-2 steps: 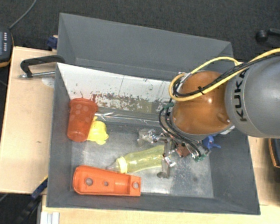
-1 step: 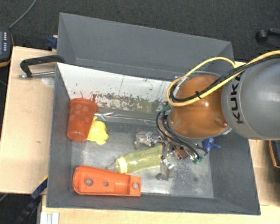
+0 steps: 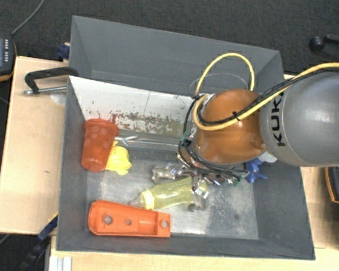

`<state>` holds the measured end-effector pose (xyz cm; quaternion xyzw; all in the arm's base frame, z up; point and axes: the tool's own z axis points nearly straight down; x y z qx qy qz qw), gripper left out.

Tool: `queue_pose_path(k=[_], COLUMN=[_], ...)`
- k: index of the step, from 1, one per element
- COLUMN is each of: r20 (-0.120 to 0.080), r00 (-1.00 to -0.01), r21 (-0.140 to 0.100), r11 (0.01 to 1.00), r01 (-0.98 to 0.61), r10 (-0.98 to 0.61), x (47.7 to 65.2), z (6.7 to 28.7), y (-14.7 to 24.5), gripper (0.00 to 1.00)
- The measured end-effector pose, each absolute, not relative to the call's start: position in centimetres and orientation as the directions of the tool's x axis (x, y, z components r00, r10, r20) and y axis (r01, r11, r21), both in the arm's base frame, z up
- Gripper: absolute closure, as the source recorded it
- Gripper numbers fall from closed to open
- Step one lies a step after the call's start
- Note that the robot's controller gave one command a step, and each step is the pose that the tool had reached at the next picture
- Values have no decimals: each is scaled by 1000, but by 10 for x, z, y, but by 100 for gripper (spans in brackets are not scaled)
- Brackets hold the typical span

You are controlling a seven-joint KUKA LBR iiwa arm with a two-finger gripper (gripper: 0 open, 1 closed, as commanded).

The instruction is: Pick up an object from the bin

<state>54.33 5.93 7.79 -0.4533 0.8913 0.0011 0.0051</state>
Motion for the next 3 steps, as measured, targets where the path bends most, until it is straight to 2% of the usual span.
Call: queue_pose_path(k=[1, 2, 3], r20=[-15, -15, -20], r00=[-643, -643, -600], r21=[-6, -6, -9], r11=[643, 643, 601], r01=[-766, -766, -799], r10=[-766, -766, -799], x=[576, 576, 579], z=[71, 71, 194], y=[46, 46, 56], gripper=[100, 100, 100])
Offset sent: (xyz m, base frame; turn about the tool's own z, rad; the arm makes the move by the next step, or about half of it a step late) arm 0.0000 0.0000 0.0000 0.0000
